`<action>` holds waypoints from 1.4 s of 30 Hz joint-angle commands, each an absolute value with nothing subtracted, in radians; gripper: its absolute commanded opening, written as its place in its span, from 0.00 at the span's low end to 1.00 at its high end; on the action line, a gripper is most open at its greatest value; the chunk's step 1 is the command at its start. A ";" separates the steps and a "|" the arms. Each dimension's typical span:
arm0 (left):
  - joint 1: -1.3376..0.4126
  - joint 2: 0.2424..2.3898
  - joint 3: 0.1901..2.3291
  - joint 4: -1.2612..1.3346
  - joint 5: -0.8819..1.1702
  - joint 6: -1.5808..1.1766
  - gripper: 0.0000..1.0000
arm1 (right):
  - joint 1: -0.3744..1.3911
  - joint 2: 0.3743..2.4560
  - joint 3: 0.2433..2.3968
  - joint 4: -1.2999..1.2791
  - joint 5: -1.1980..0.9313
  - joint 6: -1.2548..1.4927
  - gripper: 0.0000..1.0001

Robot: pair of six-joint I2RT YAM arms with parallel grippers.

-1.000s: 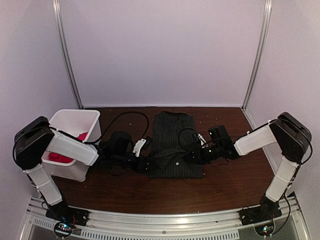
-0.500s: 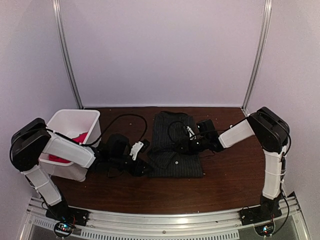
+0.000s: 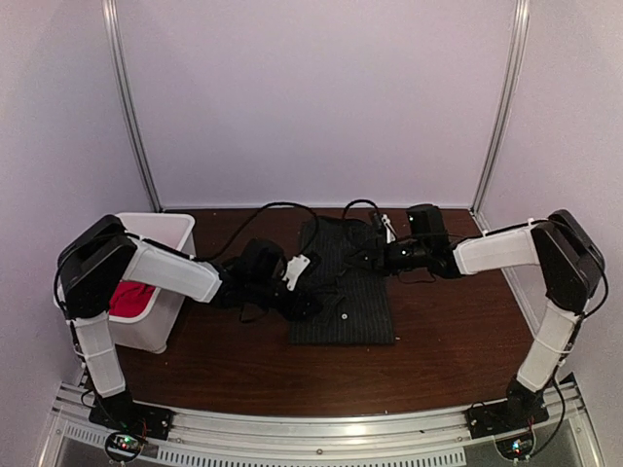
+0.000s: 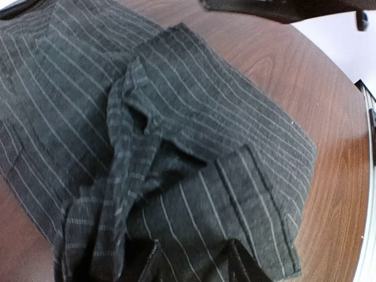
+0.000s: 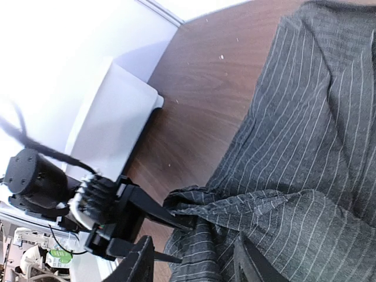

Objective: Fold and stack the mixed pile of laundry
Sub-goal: Smooth out the 2/3-rectangle-folded shirt at the center of the board, then move the 2/3-rectangle-folded shirt to the center of the board.

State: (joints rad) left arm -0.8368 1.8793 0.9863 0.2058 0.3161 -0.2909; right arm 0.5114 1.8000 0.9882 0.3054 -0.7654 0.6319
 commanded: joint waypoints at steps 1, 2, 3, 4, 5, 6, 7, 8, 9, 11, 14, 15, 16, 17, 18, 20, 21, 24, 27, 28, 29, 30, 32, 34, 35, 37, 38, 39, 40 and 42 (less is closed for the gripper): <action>-0.827 1.944 1.146 0.132 0.270 -0.217 0.39 | 0.455 1.649 0.932 0.214 -0.743 0.590 0.48; -0.823 1.964 1.194 0.105 0.247 -0.211 0.39 | 0.447 1.616 0.918 0.189 -0.724 0.574 0.48; -0.819 1.984 1.238 0.082 0.228 -0.212 0.38 | 0.443 1.589 0.905 0.166 -0.706 0.560 0.47; -0.814 2.009 1.283 0.062 0.216 -0.212 0.38 | 0.442 1.564 0.893 0.147 -0.693 0.550 0.47; -0.806 2.036 1.333 0.040 0.205 -0.214 0.38 | 0.443 1.543 0.871 0.144 -0.690 0.549 0.46; -0.796 2.064 1.378 0.015 0.192 -0.220 0.38 | 0.447 1.528 0.848 0.160 -0.698 0.560 0.46; -0.786 2.085 1.422 0.007 0.195 -0.224 0.38 | 0.454 1.515 0.827 0.180 -0.706 0.573 0.46; -0.773 2.101 1.452 0.007 0.208 -0.232 0.38 | 0.467 1.504 0.806 0.195 -0.713 0.582 0.45; -0.761 2.103 1.474 0.006 0.225 -0.244 0.38 | 0.488 1.496 0.789 0.200 -0.711 0.585 0.45; -0.740 2.082 1.505 0.006 0.248 -0.260 0.39 | 0.541 1.487 0.758 0.204 -0.689 0.590 0.44; -0.710 2.016 1.515 -0.058 0.247 -0.300 0.42 | 0.646 1.484 0.719 0.220 -0.645 0.608 0.42; -0.698 1.986 1.493 -0.065 0.248 -0.324 0.44 | 0.676 1.486 0.710 0.224 -0.631 0.616 0.42; -0.677 1.954 1.456 -0.064 0.248 -0.356 0.47 | 0.702 1.487 0.703 0.230 -0.622 0.628 0.43; -0.661 1.917 1.409 -0.053 0.254 -0.396 0.48 | 0.726 1.491 0.696 0.250 -0.618 0.656 0.44; -0.647 1.878 1.350 -0.033 0.259 -0.412 0.50 | 0.747 1.494 0.688 0.266 -0.618 0.679 0.47; -0.634 1.801 1.243 0.017 0.271 -0.439 0.52 | 0.786 1.504 0.678 0.311 -0.603 0.722 0.56; -0.634 1.771 1.203 0.026 0.258 -0.438 0.53 | 0.801 1.515 0.680 0.329 -0.597 0.736 0.59; -0.633 1.696 1.118 0.019 0.226 -0.449 0.53 | 0.827 1.575 0.711 0.341 -0.574 0.761 0.61; -0.634 1.615 1.038 0.030 0.199 -0.468 0.53 | 0.831 1.647 0.734 0.385 -0.555 0.789 0.61; -0.634 1.590 1.015 0.036 0.192 -0.474 0.53 | 0.833 1.673 0.744 0.401 -0.553 0.794 0.60; -0.634 1.569 0.997 0.037 0.185 -0.479 0.53 | 0.834 1.700 0.761 0.408 -0.551 0.799 0.60; -0.634 1.547 0.980 0.037 0.176 -0.480 0.54 | 0.836 1.729 0.777 0.422 -0.557 0.803 0.60; -0.634 1.515 0.955 0.033 0.160 -0.481 0.54 | 0.836 1.777 0.801 0.468 -0.569 0.821 0.58; -0.634 1.496 0.931 0.016 0.158 -0.474 0.54 | 0.835 1.819 0.825 0.514 -0.586 0.846 0.56; -0.634 1.485 0.919 0.009 0.154 -0.473 0.54 | 0.834 1.832 0.839 0.526 -0.589 0.852 0.55; -0.634 1.461 0.884 0.007 0.139 -0.475 0.54 | 0.824 1.858 0.866 0.556 -0.592 0.881 0.54; -0.634 1.449 0.865 0.006 0.132 -0.476 0.54 | 0.813 1.874 0.875 0.581 -0.597 0.905 0.51; -0.634 1.438 0.849 0.006 0.127 -0.479 0.54 | 0.799 1.889 0.878 0.616 -0.604 0.931 0.46; -0.634 1.429 0.838 0.006 0.126 -0.481 0.54 | 0.782 1.904 0.876 0.649 -0.606 0.958 0.40; -0.634 1.416 0.817 0.008 0.124 -0.483 0.54 | 0.742 1.927 0.862 0.718 -0.614 1.004 0.23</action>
State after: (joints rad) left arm -0.6323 1.4528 0.8566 -0.0116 0.1520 -0.4709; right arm 0.8070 1.8870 0.8566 0.5476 -0.6025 0.8974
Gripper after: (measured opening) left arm 0.540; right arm 0.349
